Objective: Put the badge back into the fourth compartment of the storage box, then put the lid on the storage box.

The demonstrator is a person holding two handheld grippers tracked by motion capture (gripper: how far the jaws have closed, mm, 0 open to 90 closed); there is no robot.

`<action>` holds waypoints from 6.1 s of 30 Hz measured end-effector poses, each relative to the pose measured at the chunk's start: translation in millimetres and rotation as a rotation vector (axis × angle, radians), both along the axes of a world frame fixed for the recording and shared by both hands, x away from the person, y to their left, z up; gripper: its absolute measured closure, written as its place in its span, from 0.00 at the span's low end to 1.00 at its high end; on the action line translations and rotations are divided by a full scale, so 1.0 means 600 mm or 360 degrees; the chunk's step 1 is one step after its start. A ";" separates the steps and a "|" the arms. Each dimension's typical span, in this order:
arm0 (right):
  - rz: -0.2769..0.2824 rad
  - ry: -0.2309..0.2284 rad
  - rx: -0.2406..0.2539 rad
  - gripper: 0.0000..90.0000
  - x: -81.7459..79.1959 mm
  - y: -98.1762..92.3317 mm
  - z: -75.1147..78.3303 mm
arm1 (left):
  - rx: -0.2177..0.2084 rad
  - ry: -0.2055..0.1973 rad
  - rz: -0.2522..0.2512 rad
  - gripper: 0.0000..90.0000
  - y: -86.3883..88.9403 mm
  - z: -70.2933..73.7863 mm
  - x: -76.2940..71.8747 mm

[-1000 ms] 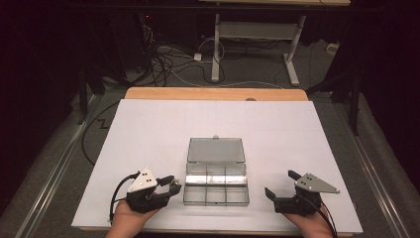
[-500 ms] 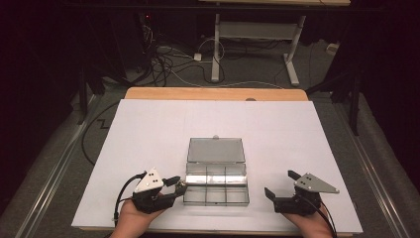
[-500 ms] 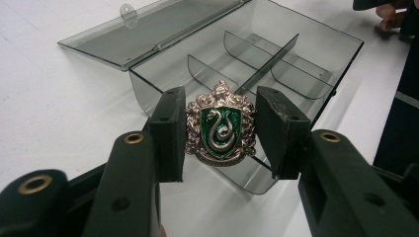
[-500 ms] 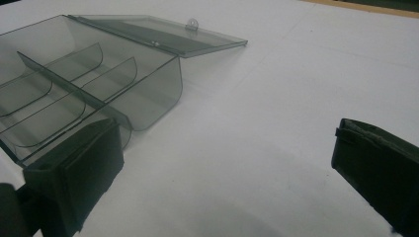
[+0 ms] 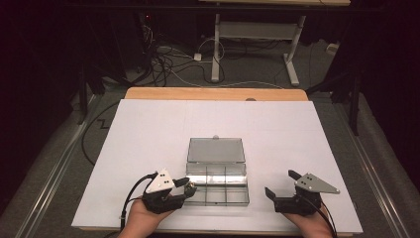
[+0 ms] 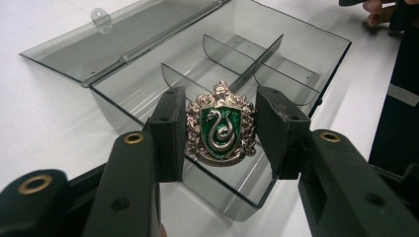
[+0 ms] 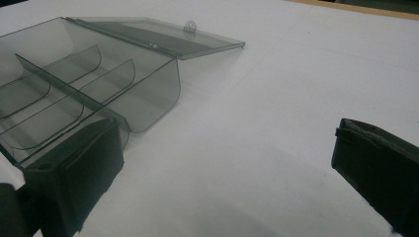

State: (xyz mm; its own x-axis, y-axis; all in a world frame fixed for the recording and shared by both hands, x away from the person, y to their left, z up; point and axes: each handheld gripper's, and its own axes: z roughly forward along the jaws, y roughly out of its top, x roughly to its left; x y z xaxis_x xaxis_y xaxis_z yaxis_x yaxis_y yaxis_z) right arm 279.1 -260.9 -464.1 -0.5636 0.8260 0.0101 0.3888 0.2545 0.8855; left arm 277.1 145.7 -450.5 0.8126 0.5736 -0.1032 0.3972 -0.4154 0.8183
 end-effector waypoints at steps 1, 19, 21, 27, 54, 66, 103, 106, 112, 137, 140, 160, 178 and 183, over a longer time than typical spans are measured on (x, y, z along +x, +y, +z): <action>0.0000 0.0000 0.0000 0.00 0.000 0.000 0.000 | 0.0002 0.0003 -0.0006 0.61 -0.003 -0.001 0.000; 0.0001 0.0012 0.0018 0.00 0.001 -0.001 -0.003 | 0.0079 0.0008 -0.0049 0.61 -0.033 -0.016 0.002; -0.0001 0.0012 0.0019 0.00 0.002 -0.001 -0.003 | 0.0075 0.0016 -0.0047 0.61 -0.032 -0.018 0.002; -0.0004 0.0015 0.0017 0.00 0.001 0.000 -0.002 | 0.0081 0.0011 -0.0054 0.61 -0.034 -0.023 -0.001; 0.0010 0.0006 0.0016 0.00 0.000 -0.001 0.000 | -0.0047 0.0047 0.0112 0.02 0.028 -0.015 0.018; 0.0017 0.0007 0.0015 0.00 0.002 0.002 0.000 | -0.0004 0.0061 0.0208 0.00 0.063 -0.027 0.030; -0.0028 0.0025 0.0043 0.01 0.065 0.026 -0.005 | -0.0071 0.0102 0.0344 0.00 0.109 -0.049 0.092; -0.0054 0.0006 0.0062 0.01 0.079 0.030 -0.001 | -0.0086 0.0119 0.0367 0.00 0.108 -0.049 0.106; -0.0060 0.0014 0.0073 0.01 0.104 0.045 0.002 | -0.0043 0.0100 0.0364 0.00 0.099 -0.047 0.130; 0.0013 0.0279 0.0047 0.07 0.212 0.139 0.014 | -0.0102 0.0250 0.0326 0.00 0.017 -0.027 0.232; 0.0008 0.0322 0.0064 0.10 0.217 0.152 0.009 | -0.0120 0.0284 0.0339 0.00 0.015 -0.028 0.237; -0.0016 0.0592 0.0199 0.17 0.228 0.157 -0.016 | -0.0082 0.0373 0.0318 0.00 0.005 -0.050 0.241; 0.0026 0.0691 0.0313 0.24 0.219 0.152 -0.018 | -0.0094 0.0343 0.0330 0.00 0.006 -0.051 0.232; 0.0017 0.0725 0.0354 0.26 0.218 0.154 -0.019 | -0.0092 0.0334 0.0333 0.00 0.007 -0.051 0.232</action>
